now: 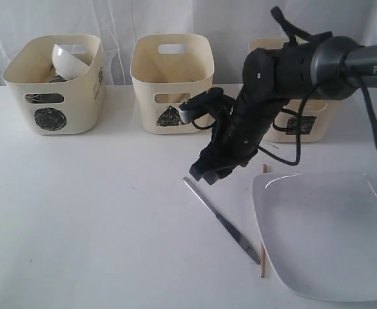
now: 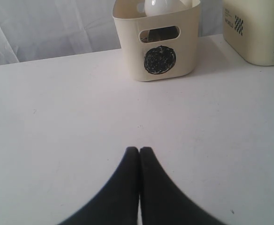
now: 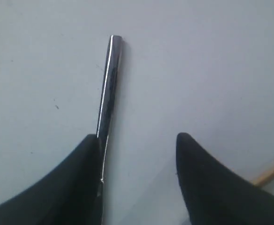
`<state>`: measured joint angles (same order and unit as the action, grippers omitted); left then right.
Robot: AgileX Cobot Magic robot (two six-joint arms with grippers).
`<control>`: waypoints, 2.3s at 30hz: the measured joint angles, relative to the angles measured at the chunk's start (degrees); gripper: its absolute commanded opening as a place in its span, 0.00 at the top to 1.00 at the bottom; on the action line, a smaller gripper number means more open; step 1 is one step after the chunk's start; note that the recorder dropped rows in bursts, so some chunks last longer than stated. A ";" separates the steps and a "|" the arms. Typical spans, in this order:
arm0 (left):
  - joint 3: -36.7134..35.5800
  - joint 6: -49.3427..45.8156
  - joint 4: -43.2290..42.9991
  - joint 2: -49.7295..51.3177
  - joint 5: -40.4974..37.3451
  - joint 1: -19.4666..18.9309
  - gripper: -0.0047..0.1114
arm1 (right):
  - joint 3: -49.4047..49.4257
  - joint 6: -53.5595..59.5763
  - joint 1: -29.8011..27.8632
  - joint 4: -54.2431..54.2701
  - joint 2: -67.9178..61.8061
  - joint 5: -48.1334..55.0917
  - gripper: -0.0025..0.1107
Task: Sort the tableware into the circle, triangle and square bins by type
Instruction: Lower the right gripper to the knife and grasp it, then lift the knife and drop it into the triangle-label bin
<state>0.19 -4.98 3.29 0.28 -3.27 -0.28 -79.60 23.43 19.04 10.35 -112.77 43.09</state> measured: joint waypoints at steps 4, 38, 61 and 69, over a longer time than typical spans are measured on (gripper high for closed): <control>0.00 0.00 0.00 0.00 0.00 0.00 0.96 | 1.37 0.21 1.70 0.00 -1.74 -1.22 0.48; 0.00 0.00 0.00 0.00 0.00 0.00 0.96 | 1.52 1.19 4.32 7.61 -6.62 -3.17 0.98; 0.00 0.00 0.00 0.00 0.00 0.00 0.96 | 1.81 1.64 -2.53 34.11 4.22 -34.39 0.98; 0.00 0.00 0.00 0.00 0.00 0.00 0.96 | -8.65 1.64 -4.30 36.25 3.39 -38.72 0.98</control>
<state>0.19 -4.98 3.29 0.28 -3.27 -0.28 -88.25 25.07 14.74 46.60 -109.38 4.37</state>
